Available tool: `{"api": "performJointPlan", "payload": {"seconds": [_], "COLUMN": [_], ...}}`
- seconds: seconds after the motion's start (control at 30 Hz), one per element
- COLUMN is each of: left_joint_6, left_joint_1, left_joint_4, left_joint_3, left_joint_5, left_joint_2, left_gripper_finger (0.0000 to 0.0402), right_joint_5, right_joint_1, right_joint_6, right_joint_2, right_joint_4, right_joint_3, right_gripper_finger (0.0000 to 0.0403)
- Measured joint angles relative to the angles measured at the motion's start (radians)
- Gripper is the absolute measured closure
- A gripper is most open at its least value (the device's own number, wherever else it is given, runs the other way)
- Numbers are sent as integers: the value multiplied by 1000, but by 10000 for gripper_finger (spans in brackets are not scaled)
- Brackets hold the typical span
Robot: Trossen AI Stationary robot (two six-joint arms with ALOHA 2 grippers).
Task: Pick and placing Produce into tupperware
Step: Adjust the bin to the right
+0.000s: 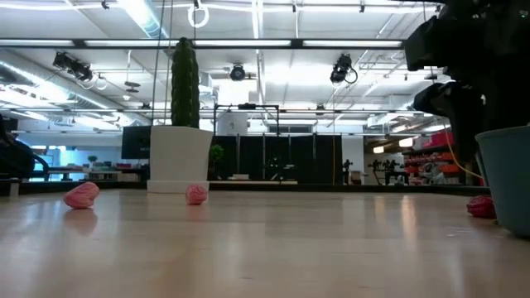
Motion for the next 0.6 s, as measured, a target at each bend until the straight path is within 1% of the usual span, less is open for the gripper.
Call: {"api": "performJointPlan", "payload": {"seconds": [0.17, 0.27, 0.37, 0.5, 0.57, 0.6], "left_joint_6": [2, 2, 2, -12, -90, -125], "left_joint_1": [-8, -10, -9, 25, 53, 69], "left_joint_4": [0, 0, 0, -1, 0, 0], "left_joint_3": [0, 0, 0, 0, 0, 0], "left_joint_5": [0, 0, 0, 4, 28, 63], "left_joint_2": [0, 0, 0, 1, 2, 4], "left_gripper_finger": [304, 303, 305, 306, 303, 300], "right_joint_5": [-79, -98, -86, -47, -28, -15], "right_joint_1": [11, 41, 70, 84, 83, 83], "right_joint_6": [-64, -128, -176, -183, -184, -183], "right_joint_2": [-12, -13, -13, -14, -14, -14], "right_joint_4": [2, 4, 23, 36, 35, 35], "right_joint_3": [0, 0, 0, 0, 0, 0], "right_gripper_finger": [249, 252, 253, 254, 254, 254]}}
